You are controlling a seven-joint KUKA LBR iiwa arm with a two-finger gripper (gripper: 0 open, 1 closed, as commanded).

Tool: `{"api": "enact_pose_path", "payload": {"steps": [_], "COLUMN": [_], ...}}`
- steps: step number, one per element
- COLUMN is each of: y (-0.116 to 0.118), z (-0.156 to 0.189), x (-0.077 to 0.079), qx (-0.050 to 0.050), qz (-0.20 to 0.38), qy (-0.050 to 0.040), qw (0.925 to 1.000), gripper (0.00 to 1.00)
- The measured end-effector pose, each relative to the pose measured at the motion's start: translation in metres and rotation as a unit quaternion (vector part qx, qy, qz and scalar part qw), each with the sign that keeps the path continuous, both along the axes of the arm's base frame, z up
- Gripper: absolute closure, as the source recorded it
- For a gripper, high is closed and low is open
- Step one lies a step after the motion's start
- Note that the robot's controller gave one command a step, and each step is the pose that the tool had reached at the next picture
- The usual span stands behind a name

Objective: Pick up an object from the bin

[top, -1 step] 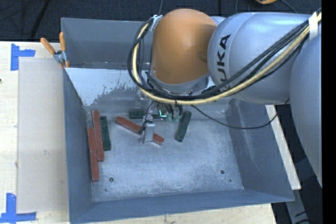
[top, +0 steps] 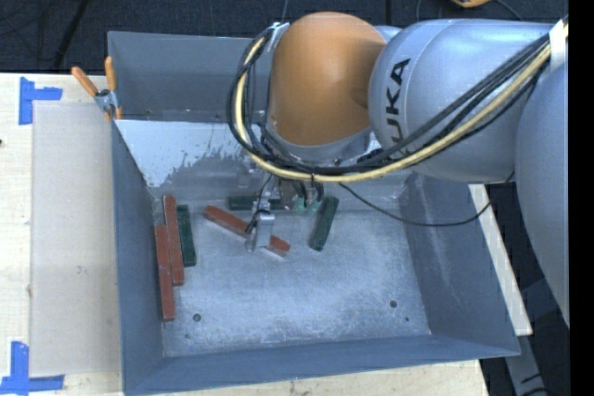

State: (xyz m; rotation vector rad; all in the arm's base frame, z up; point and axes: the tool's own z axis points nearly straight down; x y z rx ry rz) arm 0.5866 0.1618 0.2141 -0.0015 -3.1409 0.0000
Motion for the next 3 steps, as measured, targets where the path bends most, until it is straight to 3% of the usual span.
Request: {"api": "enact_pose_path", "payload": {"steps": [1,2,3], "y": [-0.016,-0.033,-0.036], "z": [-0.065,-0.094,-0.085], "x": [0.007,0.005,0.015], "qx": [0.001,-0.001,0.000], "qz": [0.007,-0.072,-0.050], "qy": [-0.0019,0.0025,-0.0010], "qw": [1.0000,0.9974,0.9987], "gripper": [0.00,0.00,0.00]}}
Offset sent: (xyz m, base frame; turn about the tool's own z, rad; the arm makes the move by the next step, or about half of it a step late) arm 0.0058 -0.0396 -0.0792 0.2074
